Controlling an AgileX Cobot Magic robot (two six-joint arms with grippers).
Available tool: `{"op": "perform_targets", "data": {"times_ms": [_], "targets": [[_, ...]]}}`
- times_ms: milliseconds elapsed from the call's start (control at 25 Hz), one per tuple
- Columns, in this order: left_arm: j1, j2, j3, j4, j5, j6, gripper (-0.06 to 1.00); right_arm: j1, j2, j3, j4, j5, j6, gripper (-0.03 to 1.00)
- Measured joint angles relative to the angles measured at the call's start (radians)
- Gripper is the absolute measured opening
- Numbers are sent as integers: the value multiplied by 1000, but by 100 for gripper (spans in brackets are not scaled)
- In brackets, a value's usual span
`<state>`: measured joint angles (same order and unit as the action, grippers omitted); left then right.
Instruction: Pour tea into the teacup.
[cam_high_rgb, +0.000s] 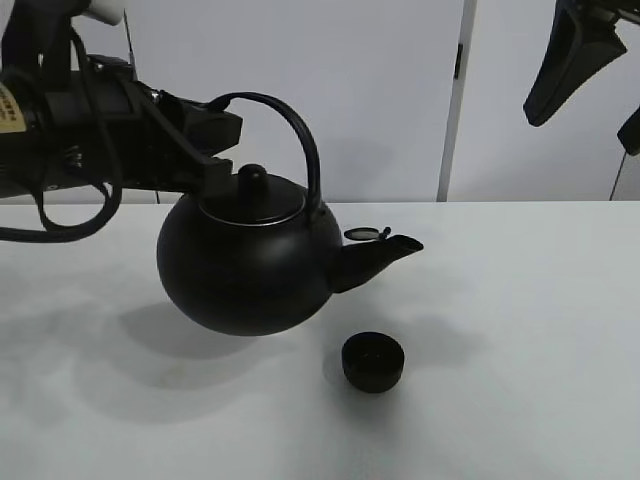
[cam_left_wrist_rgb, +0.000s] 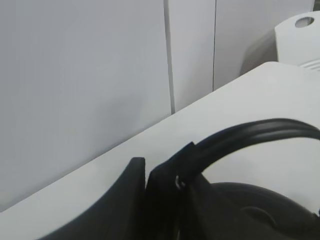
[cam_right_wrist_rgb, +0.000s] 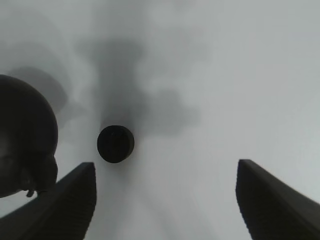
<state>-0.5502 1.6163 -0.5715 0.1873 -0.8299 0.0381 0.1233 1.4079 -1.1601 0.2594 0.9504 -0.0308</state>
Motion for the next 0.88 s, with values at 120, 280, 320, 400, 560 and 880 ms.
{"op": "perform_targets", "data": {"times_ms": [120,280,320,400,560,880], "targets": [[-44,0,-9,-82,19,78,14,0,0,0,0,-1,0,54],[-70,0,-9,-164,17,132,14,0,0,0,0,-1,0,54],[-72,0,-9,-176,17,134,14,0,0,0,1,-1,0,54],[-72,0,-9,-187,18,140,14,0,0,0,1,-4,0,54],[-72,17,-11,-243,4,141,14,0,0,0,1,-8,0,54],[-72,144,-13,-275,-59,140,14,0,0,0,2,-9,0,54]]}}
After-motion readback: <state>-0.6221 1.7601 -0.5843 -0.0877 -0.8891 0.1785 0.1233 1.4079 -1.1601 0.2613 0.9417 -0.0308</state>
